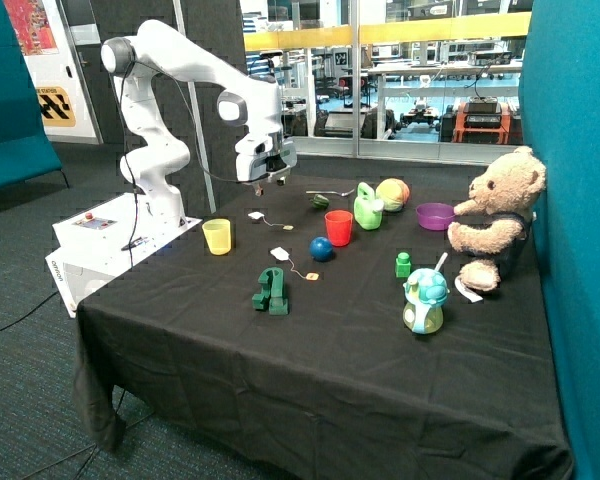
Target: Prepare two cups of tea
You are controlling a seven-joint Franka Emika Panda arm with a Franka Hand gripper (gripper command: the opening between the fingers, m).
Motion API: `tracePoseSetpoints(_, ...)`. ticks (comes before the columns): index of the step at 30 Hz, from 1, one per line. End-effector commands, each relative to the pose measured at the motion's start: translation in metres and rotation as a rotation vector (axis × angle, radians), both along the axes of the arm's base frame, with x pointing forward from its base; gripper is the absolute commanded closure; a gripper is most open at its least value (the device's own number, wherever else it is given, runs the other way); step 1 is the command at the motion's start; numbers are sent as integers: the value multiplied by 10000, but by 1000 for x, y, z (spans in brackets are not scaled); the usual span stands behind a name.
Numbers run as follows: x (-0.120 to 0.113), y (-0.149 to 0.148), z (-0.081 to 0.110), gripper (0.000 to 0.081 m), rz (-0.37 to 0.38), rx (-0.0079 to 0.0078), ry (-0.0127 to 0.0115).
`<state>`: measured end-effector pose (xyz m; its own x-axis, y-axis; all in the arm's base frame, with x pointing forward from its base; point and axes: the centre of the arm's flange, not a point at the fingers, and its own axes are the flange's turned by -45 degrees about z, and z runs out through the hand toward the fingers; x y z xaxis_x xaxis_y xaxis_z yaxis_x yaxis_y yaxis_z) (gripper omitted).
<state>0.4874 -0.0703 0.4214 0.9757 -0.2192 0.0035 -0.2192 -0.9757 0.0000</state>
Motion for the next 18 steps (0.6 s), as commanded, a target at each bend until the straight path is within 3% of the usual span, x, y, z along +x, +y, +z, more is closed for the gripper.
tracePoseSetpoints(1,-1,-31,-23,609,-392,8,35)
tracePoseSetpoints(8,-1,-43,-44,571,-525,8,34)
tracePoseSetpoints(18,7,-47,-62,388,-345,8,35)
